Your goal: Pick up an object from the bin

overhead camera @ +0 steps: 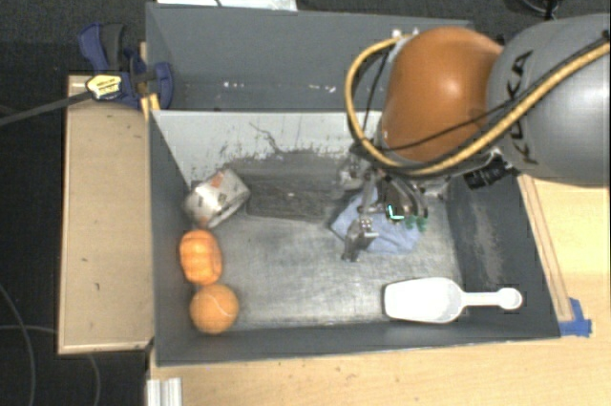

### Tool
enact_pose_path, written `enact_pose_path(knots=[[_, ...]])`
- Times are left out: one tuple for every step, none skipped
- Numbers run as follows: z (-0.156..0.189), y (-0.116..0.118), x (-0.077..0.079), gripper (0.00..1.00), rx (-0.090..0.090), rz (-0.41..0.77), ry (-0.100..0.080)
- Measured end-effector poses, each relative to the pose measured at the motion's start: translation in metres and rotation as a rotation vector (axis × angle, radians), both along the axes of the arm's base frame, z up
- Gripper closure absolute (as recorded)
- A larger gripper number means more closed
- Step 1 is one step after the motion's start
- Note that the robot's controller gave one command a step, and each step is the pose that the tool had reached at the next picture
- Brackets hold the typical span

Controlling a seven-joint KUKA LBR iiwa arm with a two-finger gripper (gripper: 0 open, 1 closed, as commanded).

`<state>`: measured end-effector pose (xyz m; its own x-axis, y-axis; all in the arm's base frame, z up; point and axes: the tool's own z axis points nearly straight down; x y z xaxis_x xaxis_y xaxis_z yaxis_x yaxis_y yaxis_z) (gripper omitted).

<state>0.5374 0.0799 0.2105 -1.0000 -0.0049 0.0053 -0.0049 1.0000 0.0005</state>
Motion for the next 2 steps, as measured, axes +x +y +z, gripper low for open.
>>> enact_pose_path(knots=[[0.004, 0.0, 0.002, 0.0, 0.001, -0.003, -0.008], [-0.041, -0.006, 0.022, 0.0, 0.002, -0.03, -0.017]])
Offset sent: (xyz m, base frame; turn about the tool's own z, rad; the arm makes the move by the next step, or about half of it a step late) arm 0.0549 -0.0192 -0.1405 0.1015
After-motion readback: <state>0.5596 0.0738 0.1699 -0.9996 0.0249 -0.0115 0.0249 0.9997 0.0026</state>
